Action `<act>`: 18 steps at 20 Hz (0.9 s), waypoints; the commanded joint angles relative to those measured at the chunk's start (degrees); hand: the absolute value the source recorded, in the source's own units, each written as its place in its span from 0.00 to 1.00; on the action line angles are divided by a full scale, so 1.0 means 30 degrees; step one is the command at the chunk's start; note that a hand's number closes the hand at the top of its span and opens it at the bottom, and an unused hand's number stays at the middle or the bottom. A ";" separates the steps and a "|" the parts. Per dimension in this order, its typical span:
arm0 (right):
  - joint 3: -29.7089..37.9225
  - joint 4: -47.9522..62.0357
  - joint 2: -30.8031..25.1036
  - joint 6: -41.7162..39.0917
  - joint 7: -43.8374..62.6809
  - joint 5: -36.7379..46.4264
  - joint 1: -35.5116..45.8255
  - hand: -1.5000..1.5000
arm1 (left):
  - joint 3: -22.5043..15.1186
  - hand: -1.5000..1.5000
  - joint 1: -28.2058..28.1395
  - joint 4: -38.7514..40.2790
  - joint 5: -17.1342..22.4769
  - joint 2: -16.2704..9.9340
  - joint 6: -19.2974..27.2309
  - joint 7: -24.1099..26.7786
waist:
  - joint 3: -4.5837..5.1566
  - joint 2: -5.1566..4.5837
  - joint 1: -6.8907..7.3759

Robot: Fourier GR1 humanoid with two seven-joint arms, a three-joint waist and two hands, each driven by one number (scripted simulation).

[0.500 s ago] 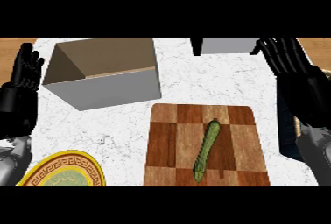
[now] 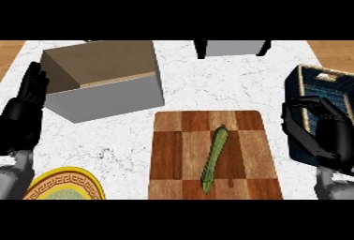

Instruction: Pick the squash from the cutting board and place it in the basket

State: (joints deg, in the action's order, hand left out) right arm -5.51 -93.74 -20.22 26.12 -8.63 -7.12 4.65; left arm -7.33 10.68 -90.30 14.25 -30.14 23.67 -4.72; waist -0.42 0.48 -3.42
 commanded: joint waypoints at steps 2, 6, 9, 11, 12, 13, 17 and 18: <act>-0.0576 0.1051 0.2434 0.6962 0.0345 0.4662 -0.1667 0.00 | -0.0562 0.50 -0.0872 0.0882 0.0641 0.0629 -0.0715 -0.0496 | 0.0270 -0.0257 0.0451; -0.0029 0.2348 0.2721 1.1077 0.3074 0.7817 -0.2455 0.00 | -0.0377 0.50 -0.1035 0.0517 0.0594 0.0139 -0.0947 -0.0665 | 0.0381 -0.0266 0.0668; -0.0354 0.2597 0.2922 1.2226 0.5552 0.9974 -0.3134 0.00 | -0.0762 0.50 -0.1174 0.0452 0.0266 0.0686 -0.0552 -0.0540 | 0.0414 -0.0261 0.0731; -0.1084 0.2394 0.2401 1.0405 0.7319 1.0588 -0.4289 0.00 | -0.0556 0.50 -0.1184 0.0602 0.0449 0.0390 -0.1006 -0.0449 | 0.0495 -0.0307 0.0565; -0.1516 0.2475 0.2258 0.9345 0.8048 1.0596 -0.4889 0.00 | -0.0527 0.50 -0.1353 0.0330 0.0487 0.0419 -0.0888 -0.0551 | 0.0527 -0.0317 0.0702; -0.1625 0.2448 0.1760 0.8441 0.8851 1.0797 -0.5174 0.00 | -0.0416 0.50 -0.1101 -0.0024 0.0625 0.0198 -0.0995 -0.0903 | 0.0533 -0.0326 0.0774; -0.3679 0.1607 0.1060 0.5056 1.1504 1.1162 -0.7185 0.00 | -0.0185 0.50 -0.1007 0.0052 0.0524 0.0164 -0.0934 -0.0598 | 0.0589 -0.0561 0.0766; -0.3986 0.1240 0.1020 0.4413 1.2217 1.1161 -0.7274 0.00 | -0.0133 0.50 -0.0954 0.0078 0.0604 -0.0025 -0.1177 -0.0677 | 0.0578 -0.0607 0.0842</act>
State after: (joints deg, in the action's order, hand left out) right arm -13.32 -92.17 -16.42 47.13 18.92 26.18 -11.88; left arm -6.94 10.10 -93.13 15.36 -30.42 20.96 -4.83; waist 2.38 0.93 -1.03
